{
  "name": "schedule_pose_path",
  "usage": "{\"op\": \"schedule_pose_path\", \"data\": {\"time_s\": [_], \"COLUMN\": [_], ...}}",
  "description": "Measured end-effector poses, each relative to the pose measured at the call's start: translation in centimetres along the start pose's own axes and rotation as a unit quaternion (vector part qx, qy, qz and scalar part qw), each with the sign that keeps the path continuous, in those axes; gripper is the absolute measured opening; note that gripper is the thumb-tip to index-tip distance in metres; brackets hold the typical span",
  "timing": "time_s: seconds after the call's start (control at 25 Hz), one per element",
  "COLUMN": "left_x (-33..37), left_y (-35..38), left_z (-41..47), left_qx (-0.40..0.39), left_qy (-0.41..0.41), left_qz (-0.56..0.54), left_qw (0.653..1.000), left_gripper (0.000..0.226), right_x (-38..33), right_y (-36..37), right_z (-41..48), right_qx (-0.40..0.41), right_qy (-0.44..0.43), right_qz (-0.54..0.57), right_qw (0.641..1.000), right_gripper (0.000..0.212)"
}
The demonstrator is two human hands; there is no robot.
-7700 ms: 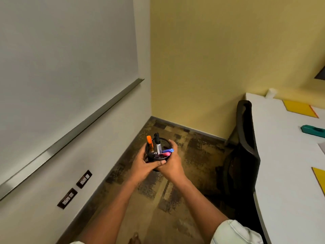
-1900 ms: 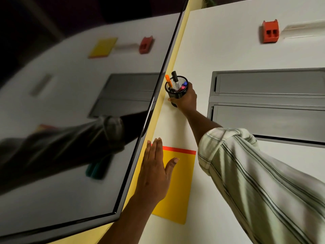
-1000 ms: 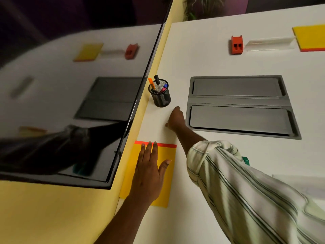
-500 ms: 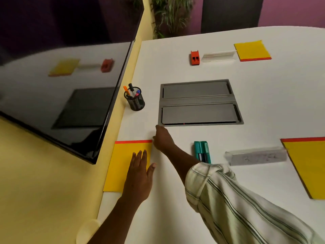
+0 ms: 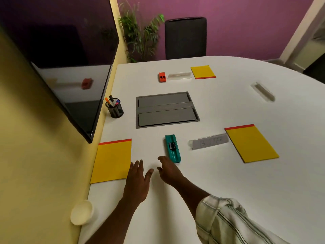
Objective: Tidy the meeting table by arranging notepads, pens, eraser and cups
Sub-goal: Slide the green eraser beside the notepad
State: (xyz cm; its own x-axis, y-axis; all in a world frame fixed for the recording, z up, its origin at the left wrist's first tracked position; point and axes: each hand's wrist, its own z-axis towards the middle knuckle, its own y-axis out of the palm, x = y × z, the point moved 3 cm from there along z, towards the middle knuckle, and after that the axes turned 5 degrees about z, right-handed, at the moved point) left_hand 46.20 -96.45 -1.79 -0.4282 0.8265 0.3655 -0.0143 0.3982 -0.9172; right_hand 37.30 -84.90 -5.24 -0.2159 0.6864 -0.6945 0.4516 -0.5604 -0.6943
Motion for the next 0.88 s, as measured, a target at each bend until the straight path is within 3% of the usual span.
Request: {"op": "schedule_pose_path", "data": {"time_s": [0.44, 0.68, 0.84, 0.88], "left_x": [0.8, 0.5, 0.5, 0.5], "left_y": [1.8, 4.9, 6.7, 7.1], "left_z": [-4.0, -2.2, -1.8, -1.3], "left_qx": [-0.006, -0.036, -0.03, -0.026], "left_qy": [0.042, 0.006, -0.004, -0.01], "left_qz": [0.044, 0.075, 0.12, 0.113], "left_qw": [0.998, 0.996, 0.992, 0.993], "left_gripper": [0.071, 0.076, 0.101, 0.095], "right_x": [5.0, 7.9, 7.9, 7.4], "right_y": [-3.9, -4.2, -3.6, -3.4], "right_z": [-7.5, -5.2, -3.9, -3.4], "right_qx": [0.057, 0.04, 0.022, 0.03], "right_qy": [0.145, 0.135, 0.121, 0.117], "right_qz": [-0.042, -0.023, -0.003, 0.002], "right_qw": [0.987, 0.99, 0.992, 0.993], "right_gripper": [0.059, 0.061, 0.058, 0.057]}}
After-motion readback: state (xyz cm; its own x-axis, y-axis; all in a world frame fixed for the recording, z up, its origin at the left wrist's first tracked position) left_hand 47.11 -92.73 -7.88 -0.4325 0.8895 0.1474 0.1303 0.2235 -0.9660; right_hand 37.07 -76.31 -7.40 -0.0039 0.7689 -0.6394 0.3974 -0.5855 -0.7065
